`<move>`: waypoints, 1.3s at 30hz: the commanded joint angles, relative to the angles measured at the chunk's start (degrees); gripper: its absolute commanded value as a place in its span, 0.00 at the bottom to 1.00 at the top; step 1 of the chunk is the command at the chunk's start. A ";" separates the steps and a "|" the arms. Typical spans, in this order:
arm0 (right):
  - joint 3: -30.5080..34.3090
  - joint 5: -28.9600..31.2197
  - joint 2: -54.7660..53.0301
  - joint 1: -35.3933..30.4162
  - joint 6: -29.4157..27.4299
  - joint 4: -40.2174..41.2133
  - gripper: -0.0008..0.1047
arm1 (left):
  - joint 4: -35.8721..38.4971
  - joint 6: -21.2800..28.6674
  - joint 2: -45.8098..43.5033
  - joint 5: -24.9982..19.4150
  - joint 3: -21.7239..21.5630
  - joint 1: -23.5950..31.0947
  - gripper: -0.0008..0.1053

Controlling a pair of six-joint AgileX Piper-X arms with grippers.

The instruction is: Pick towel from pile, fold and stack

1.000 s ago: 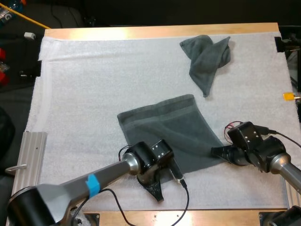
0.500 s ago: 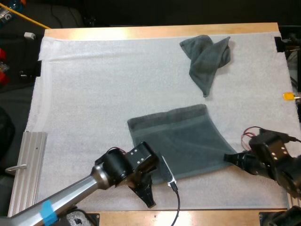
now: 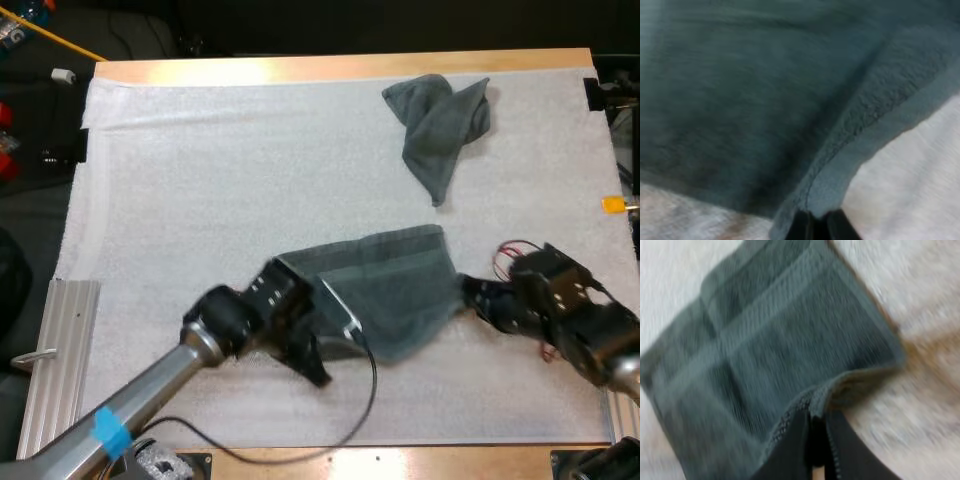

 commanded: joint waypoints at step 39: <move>-0.49 -1.29 16.76 -3.71 5.55 -48.74 0.79 | -13.26 -5.17 5.75 -19.15 -2.89 10.76 0.32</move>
